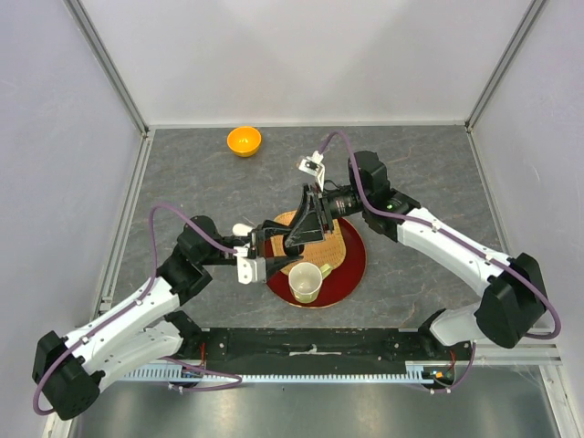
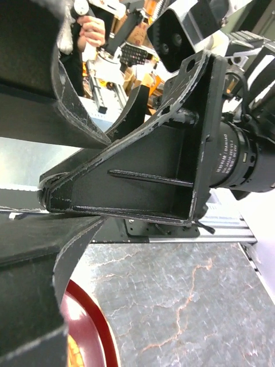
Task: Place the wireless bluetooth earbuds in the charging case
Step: Pick up the charging case at the center of the board.
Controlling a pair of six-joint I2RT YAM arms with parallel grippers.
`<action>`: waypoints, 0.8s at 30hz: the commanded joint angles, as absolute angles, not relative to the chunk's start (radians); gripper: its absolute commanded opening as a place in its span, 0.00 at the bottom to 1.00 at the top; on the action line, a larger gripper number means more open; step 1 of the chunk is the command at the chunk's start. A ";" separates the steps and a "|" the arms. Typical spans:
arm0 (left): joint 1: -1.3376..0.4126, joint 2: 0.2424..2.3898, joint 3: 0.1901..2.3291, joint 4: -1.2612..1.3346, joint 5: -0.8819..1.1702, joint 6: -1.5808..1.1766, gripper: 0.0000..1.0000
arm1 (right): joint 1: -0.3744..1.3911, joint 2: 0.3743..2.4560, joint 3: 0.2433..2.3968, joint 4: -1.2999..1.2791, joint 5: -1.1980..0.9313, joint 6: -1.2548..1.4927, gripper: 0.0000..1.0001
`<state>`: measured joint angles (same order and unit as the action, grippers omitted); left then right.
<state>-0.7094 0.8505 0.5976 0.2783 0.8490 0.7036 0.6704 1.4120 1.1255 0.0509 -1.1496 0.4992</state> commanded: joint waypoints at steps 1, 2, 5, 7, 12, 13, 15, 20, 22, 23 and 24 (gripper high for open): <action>-0.715 0.825 0.531 0.324 0.779 0.618 0.02 | 0.678 1.344 1.126 0.160 -1.085 0.511 0.54; -0.715 0.822 0.517 0.336 0.775 0.614 0.02 | 0.677 1.344 1.126 0.160 -1.078 0.512 0.55; -0.713 0.812 0.496 0.385 0.750 0.591 0.02 | 0.678 1.344 1.127 0.156 -1.062 0.518 0.57; -0.715 0.807 0.483 0.429 0.715 0.569 0.02 | 0.675 1.342 1.124 0.149 -1.042 0.517 0.59; -0.715 0.790 0.431 0.550 0.618 0.508 0.02 | 0.675 1.310 1.108 0.114 -0.916 0.497 0.70; -0.715 0.787 0.420 0.607 0.580 0.502 0.02 | 0.675 1.302 1.095 0.110 -0.891 0.499 0.72; -0.716 0.779 0.384 0.673 0.543 0.471 0.02 | 0.676 1.275 1.082 0.112 -0.817 0.509 0.74; -0.716 0.779 0.331 0.828 0.469 0.433 0.02 | 0.673 1.240 1.014 0.175 -0.769 0.567 0.75; -0.718 0.787 0.321 0.865 0.456 0.422 0.02 | 0.675 1.230 0.988 0.196 -0.764 0.595 0.75; -0.719 0.788 0.313 0.899 0.450 0.414 0.02 | 0.673 1.230 0.980 0.218 -0.762 0.604 0.75; -0.719 0.790 0.308 0.916 0.443 0.408 0.02 | 0.675 1.230 0.974 0.225 -0.759 0.612 0.75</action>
<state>-0.7158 0.7868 0.3237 0.7296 0.5163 0.4755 0.6716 1.2510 1.0054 0.1253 -0.8013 0.5571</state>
